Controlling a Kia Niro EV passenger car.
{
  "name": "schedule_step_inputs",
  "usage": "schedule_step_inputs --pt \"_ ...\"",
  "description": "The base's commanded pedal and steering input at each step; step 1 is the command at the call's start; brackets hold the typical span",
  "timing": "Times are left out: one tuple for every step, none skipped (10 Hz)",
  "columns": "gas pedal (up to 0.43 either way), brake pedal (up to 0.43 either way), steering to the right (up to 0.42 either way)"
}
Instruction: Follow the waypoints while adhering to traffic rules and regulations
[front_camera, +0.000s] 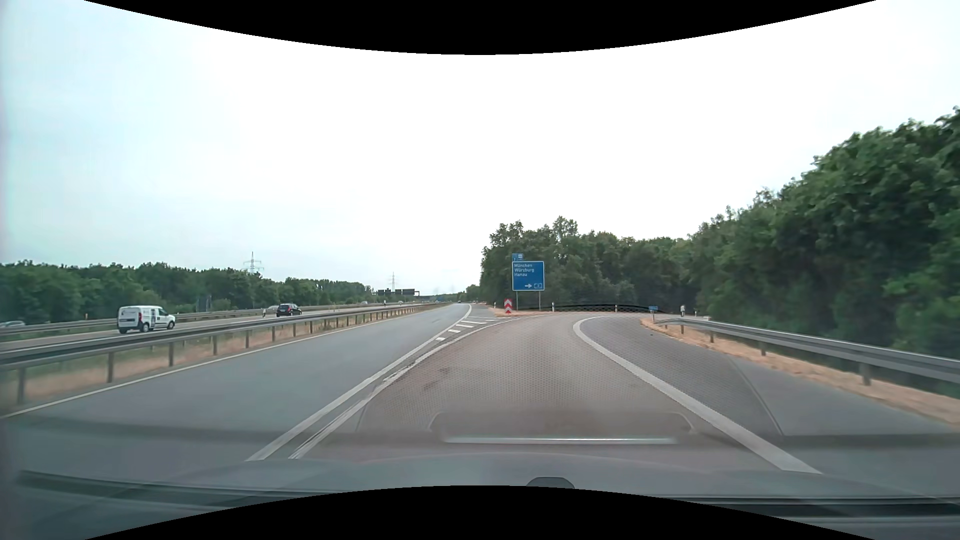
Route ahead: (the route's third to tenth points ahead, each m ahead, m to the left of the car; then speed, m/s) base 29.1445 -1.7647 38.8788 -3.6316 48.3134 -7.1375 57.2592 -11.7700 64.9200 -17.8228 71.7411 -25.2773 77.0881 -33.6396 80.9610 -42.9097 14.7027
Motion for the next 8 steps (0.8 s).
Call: schedule_step_inputs --pt "0.000 0.110 0.012" --pt "0.000 0.116 0.014" --pt "0.000 0.116 0.016" --pt "0.000 0.116 0.020" --pt "0.000 0.122 0.020" --pt "0.000 0.116 0.021" --pt "0.000 0.128 0.024" --pt "0.000 0.134 0.031"
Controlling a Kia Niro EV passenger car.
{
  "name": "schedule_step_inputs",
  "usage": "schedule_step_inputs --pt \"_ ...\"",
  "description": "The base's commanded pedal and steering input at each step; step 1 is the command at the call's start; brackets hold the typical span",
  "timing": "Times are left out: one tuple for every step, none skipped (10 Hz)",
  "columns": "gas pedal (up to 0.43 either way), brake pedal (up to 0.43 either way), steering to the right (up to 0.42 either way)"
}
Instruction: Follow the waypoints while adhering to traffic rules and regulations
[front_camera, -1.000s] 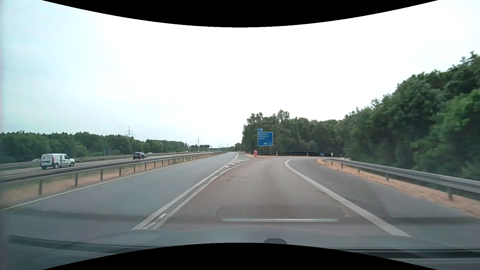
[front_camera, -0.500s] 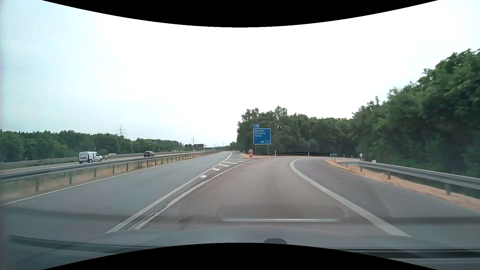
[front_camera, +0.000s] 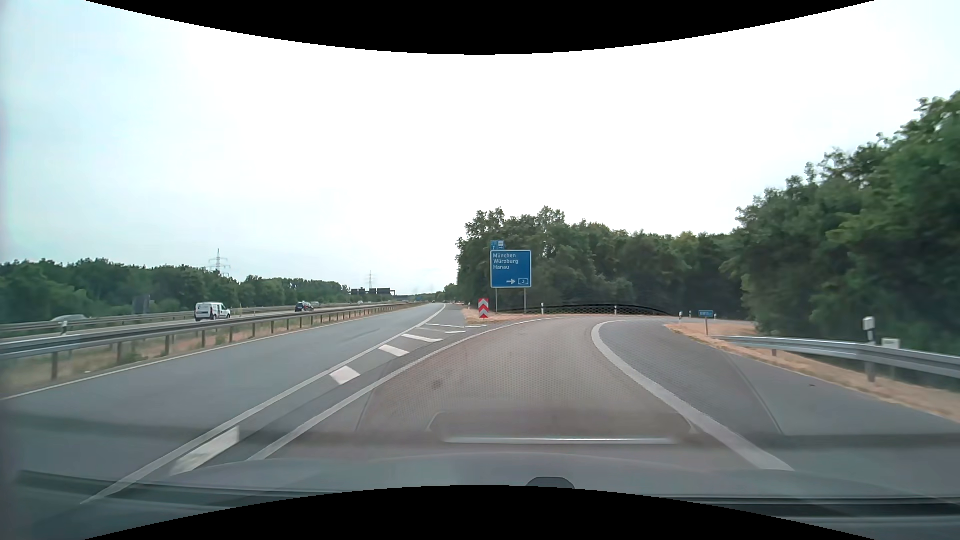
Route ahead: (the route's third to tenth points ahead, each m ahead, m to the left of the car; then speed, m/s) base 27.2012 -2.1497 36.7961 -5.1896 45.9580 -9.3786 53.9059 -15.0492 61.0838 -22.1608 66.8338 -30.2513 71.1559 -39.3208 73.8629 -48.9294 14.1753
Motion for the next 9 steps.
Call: schedule_step_inputs --pt "0.000 0.128 0.036" --pt "0.000 0.128 0.039" --pt "0.000 0.128 0.043" --pt "0.000 0.128 0.046" --pt "0.000 0.128 0.047" --pt "0.000 0.134 0.046" --pt "0.000 0.134 0.045" --pt "0.000 0.134 0.044" --pt "0.000 0.134 0.044"
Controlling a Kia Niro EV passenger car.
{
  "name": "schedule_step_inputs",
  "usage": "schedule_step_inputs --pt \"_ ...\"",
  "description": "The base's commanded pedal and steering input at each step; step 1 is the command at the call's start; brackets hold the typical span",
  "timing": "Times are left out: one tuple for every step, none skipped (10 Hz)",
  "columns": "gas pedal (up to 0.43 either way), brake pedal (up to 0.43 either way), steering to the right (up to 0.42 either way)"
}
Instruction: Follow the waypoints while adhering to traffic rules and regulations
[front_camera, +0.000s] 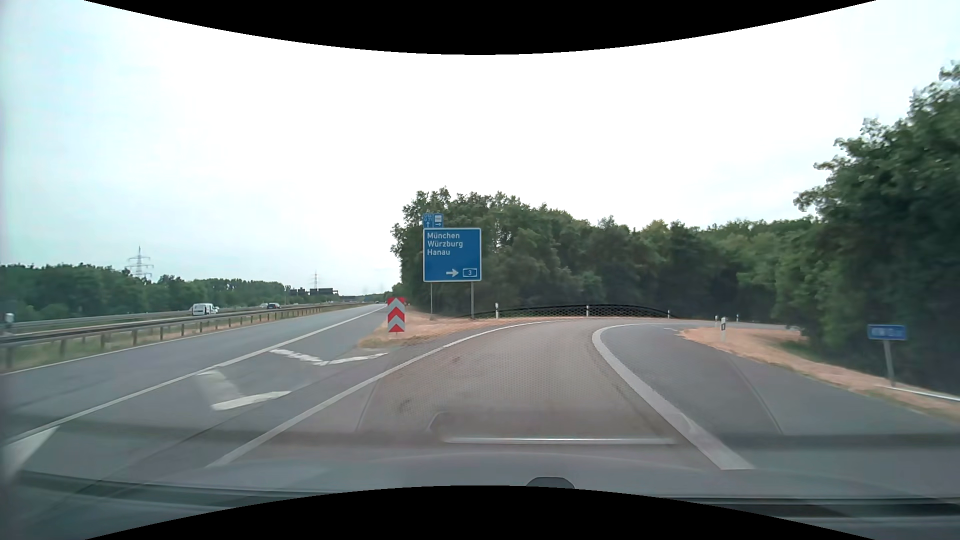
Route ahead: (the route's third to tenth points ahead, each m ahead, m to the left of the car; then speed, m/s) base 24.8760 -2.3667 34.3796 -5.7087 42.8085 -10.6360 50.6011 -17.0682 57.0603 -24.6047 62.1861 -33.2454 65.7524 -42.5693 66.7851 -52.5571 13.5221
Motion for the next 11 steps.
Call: schedule_step_inputs --pt "0.000 0.134 0.044" --pt "0.000 0.134 0.045" --pt "0.000 0.134 0.045" --pt "0.000 0.134 0.047" --pt "0.000 0.134 0.047" --pt "0.000 0.134 0.048" --pt "0.000 0.140 0.048" --pt "0.000 0.134 0.049" --pt "0.000 0.134 0.049" --pt "0.000 0.140 0.051" --pt "0.000 0.140 0.052"
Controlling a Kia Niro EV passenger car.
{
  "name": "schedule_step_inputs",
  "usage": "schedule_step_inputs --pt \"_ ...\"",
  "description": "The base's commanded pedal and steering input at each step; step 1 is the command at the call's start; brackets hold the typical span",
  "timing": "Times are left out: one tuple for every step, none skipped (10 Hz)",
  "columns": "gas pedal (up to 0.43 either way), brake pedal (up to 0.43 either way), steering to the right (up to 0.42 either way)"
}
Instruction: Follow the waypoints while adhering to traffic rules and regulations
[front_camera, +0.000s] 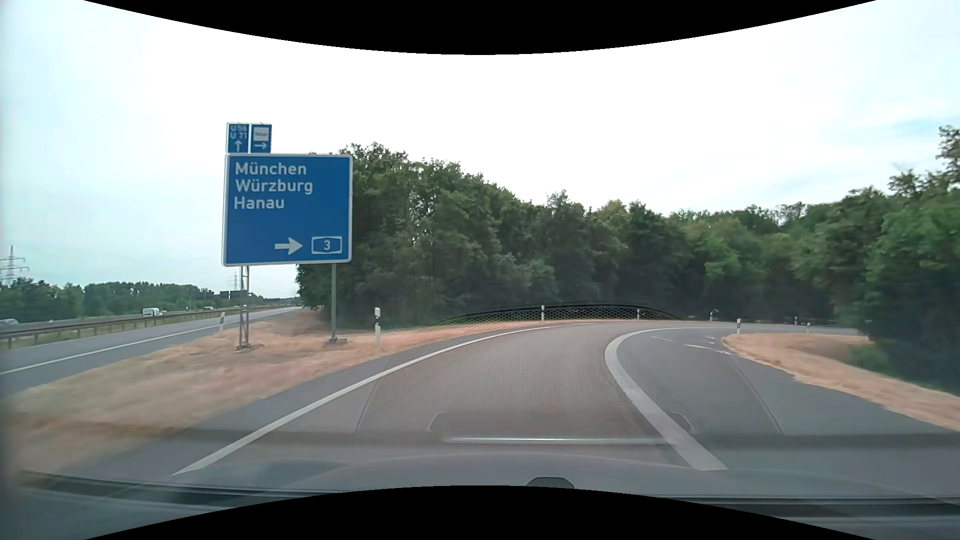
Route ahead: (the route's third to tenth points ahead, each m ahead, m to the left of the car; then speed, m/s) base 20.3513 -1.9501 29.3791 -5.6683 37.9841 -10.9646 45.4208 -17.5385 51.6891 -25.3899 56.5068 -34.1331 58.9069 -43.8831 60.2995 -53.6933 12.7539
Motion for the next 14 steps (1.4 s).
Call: schedule_step_inputs --pt "0.000 0.140 0.056" --pt "0.000 0.140 0.058" --pt "0.000 0.134 0.061" --pt "0.000 0.140 0.064" --pt "0.000 0.140 0.067" --pt "0.000 0.140 0.069" --pt "0.000 0.140 0.071" --pt "0.000 0.140 0.073" --pt "0.000 0.140 0.075" --pt "0.000 0.140 0.076" --pt "0.000 0.134 0.076" --pt "0.000 0.134 0.078" --pt "0.000 0.128 0.080" --pt "0.000 0.122 0.082"
